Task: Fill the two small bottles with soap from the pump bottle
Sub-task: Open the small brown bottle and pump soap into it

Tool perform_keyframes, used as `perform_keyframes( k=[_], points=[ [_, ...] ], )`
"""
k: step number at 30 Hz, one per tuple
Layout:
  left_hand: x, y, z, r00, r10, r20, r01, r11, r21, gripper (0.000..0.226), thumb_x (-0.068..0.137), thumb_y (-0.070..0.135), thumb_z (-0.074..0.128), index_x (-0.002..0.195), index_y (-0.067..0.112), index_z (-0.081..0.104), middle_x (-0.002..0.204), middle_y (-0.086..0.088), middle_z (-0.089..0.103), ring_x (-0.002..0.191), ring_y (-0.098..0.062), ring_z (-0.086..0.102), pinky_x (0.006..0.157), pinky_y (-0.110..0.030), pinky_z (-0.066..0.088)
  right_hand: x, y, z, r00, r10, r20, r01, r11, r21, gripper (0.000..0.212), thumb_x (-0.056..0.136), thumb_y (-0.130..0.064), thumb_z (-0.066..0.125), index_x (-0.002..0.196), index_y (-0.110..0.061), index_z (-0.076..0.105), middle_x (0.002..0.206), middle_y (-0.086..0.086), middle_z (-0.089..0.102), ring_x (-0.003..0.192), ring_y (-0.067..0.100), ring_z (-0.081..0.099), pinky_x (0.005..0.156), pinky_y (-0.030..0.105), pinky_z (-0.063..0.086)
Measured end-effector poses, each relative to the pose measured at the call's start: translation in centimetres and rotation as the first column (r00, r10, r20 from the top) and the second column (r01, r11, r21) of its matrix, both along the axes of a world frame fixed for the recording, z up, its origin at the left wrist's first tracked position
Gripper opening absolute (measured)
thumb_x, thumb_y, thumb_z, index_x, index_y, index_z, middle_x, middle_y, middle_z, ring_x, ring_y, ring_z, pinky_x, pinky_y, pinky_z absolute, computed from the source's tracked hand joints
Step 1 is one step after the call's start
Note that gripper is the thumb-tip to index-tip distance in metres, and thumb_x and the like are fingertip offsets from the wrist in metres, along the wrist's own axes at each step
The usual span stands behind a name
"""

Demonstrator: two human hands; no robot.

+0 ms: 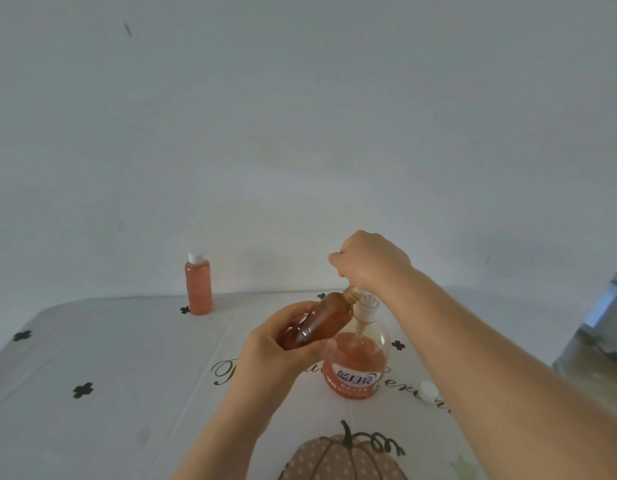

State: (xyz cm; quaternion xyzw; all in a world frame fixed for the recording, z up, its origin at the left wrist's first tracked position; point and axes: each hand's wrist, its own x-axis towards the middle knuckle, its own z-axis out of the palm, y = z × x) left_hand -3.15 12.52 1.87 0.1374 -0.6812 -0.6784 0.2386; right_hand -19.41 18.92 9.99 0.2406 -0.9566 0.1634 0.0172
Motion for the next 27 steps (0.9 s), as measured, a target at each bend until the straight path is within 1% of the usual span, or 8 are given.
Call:
perform_keyframes(
  k=[3,7,11,15,17,19,23,27],
  points=[
    [0.0,0.1,0.0,1.000,0.015,-0.007,-0.015,1.000,0.002,0.042,0.071,0.000,0.081,0.097,0.032,0.073,0.084,0.009,0.075,0.070,-0.004,0.069,0.058,-0.012,0.049,0.3,0.1,0.2,0.999,0.007,-0.052,-0.005,0.999,0.045,0.030,0.093,-0.021,0.049,0.065,-0.016,0.041,0.063,-0.002,0.045,0.053,0.019,0.039,0.052,0.025,0.028],
    [0.1,0.4,0.1,1.000,0.015,-0.010,-0.015,1.000,-0.006,0.042,0.071,-0.001,0.081,0.096,0.031,0.073,0.082,0.010,0.075,0.066,-0.002,0.068,0.057,-0.010,0.048,0.4,0.1,0.0,0.999,0.003,-0.054,-0.001,1.000,0.023,0.031,0.092,-0.019,0.049,0.063,-0.016,0.038,0.062,-0.002,0.040,0.052,0.019,0.036,0.051,0.026,0.027],
    [0.0,0.4,0.0,1.000,0.016,-0.003,-0.016,1.000,-0.020,0.042,0.070,0.001,0.082,0.098,0.031,0.073,0.084,0.010,0.075,0.069,-0.003,0.069,0.059,-0.011,0.049,0.4,0.1,0.1,0.999,0.012,-0.038,-0.011,1.000,0.017,0.032,0.092,-0.017,0.048,0.062,-0.015,0.036,0.060,-0.001,0.039,0.052,0.019,0.034,0.050,0.026,0.027],
    [-0.1,0.3,0.0,1.000,0.009,-0.010,-0.009,1.000,0.011,0.041,0.071,-0.002,0.081,0.097,0.028,0.073,0.084,0.006,0.076,0.069,-0.005,0.069,0.058,-0.011,0.049,0.3,-0.1,0.1,1.000,0.009,-0.016,-0.008,1.000,0.010,0.026,0.091,-0.017,0.047,0.065,-0.014,0.044,0.063,0.000,0.047,0.053,0.020,0.040,0.051,0.025,0.030],
    [-0.1,0.3,-0.1,1.000,0.009,-0.012,-0.009,1.000,0.024,0.040,0.071,-0.003,0.081,0.097,0.027,0.073,0.085,0.006,0.076,0.070,-0.007,0.069,0.058,-0.012,0.049,0.3,-0.2,0.0,1.000,0.011,-0.001,-0.011,1.000,0.004,0.020,0.091,-0.018,0.048,0.074,-0.012,0.057,0.070,0.002,0.057,0.058,0.021,0.048,0.053,0.024,0.034],
    [-0.1,0.2,-0.1,1.000,0.009,-0.015,-0.009,1.000,0.025,0.040,0.071,-0.003,0.081,0.096,0.028,0.073,0.083,0.007,0.076,0.068,-0.005,0.069,0.057,-0.011,0.048,0.2,-0.2,-0.1,1.000,0.013,0.013,-0.013,1.000,-0.007,0.021,0.091,-0.018,0.049,0.086,-0.010,0.067,0.078,0.003,0.065,0.063,0.022,0.054,0.056,0.025,0.038],
    [-0.2,0.2,-0.2,1.000,-0.011,-0.021,0.012,0.999,0.034,0.039,0.070,-0.004,0.080,0.094,0.026,0.074,0.077,0.007,0.074,0.059,-0.001,0.065,0.053,-0.010,0.045,-0.1,-0.3,-0.7,1.000,0.010,0.018,-0.010,1.000,-0.012,0.023,0.092,-0.020,0.048,0.090,-0.010,0.069,0.083,0.005,0.068,0.067,0.024,0.057,0.058,0.026,0.039],
    [-0.3,0.0,-0.5,1.000,-0.016,-0.003,0.016,0.999,0.035,0.039,0.070,-0.004,0.080,0.096,0.025,0.073,0.077,0.007,0.074,0.057,0.001,0.063,0.052,-0.009,0.044,-0.5,-0.4,-1.5,0.999,0.004,0.040,-0.003,1.000,-0.020,0.025,0.091,-0.020,0.049,0.093,-0.009,0.071,0.086,0.006,0.071,0.069,0.025,0.057,0.057,0.026,0.038]
  ],
)
